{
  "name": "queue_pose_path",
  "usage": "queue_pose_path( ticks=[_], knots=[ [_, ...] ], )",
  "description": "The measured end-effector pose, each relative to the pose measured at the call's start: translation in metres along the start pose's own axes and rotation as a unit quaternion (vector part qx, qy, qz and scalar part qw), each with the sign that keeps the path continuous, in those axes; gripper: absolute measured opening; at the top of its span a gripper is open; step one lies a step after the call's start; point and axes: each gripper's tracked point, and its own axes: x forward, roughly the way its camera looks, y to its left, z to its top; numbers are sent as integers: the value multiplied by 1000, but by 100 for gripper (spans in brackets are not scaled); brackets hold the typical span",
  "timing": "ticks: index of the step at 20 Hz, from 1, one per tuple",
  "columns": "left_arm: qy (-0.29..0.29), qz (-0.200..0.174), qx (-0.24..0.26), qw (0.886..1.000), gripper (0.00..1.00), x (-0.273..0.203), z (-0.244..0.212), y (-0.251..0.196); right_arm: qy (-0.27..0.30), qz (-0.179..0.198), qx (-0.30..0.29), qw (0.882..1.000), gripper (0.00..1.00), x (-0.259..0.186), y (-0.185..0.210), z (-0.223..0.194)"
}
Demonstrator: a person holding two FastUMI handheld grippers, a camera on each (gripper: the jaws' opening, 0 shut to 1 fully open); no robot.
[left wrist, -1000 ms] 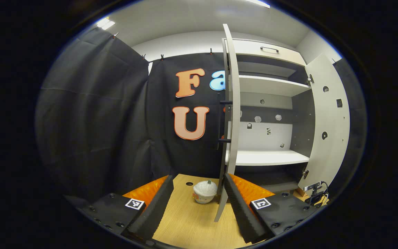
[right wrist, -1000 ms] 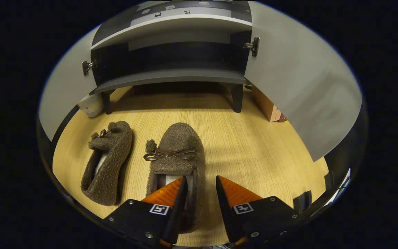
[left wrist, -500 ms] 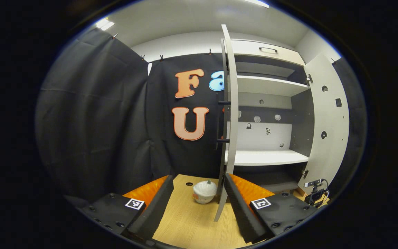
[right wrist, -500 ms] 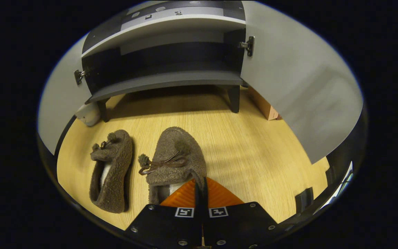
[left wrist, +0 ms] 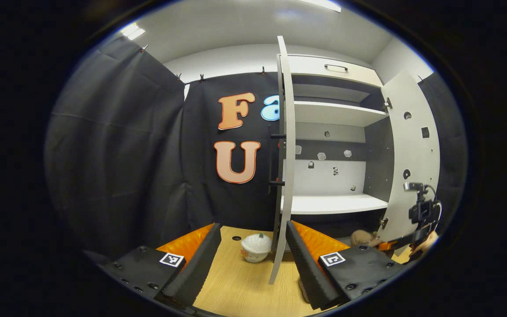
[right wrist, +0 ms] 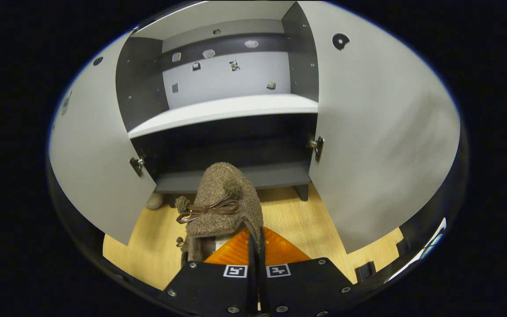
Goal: Grab one shoe with the right hand and put it into the shoe cabinet, grab the other shoe with the left hand and put it into the shoe cabinet; then close the right door with the right hand and the left door with the left hand.
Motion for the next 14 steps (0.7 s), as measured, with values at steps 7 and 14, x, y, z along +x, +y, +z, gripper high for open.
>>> queue_pose_path(
  ticks=[7, 14],
  knots=[
    [-8, 0, -7, 1000, 96, 2, 4, 10, -66, 26, 5, 997, 1, 5, 38, 124],
    [-19, 15, 8, 1000, 96, 7, 13, 29, -100, 21, 25, 994, 1, 44, 44, 212]
  ],
)
